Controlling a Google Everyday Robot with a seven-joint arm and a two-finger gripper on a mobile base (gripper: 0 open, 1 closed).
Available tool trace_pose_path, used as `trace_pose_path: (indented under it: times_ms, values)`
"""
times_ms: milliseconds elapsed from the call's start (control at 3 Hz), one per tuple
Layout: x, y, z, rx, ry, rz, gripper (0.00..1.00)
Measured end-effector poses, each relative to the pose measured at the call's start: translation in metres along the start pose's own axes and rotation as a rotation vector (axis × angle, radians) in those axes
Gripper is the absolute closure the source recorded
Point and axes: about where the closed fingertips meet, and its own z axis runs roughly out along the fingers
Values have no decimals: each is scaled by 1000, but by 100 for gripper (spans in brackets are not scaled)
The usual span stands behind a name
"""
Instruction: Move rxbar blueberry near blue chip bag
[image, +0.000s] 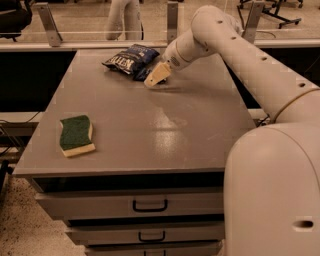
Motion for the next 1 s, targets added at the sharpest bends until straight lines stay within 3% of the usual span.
trace_pose_path:
  times_ms: [333, 667, 1000]
  values:
    - [0, 0, 0, 0, -1, 0, 0]
    - [3, -9, -35, -13, -84, 22, 0]
    - [18, -29, -113, 11, -197, 32, 0]
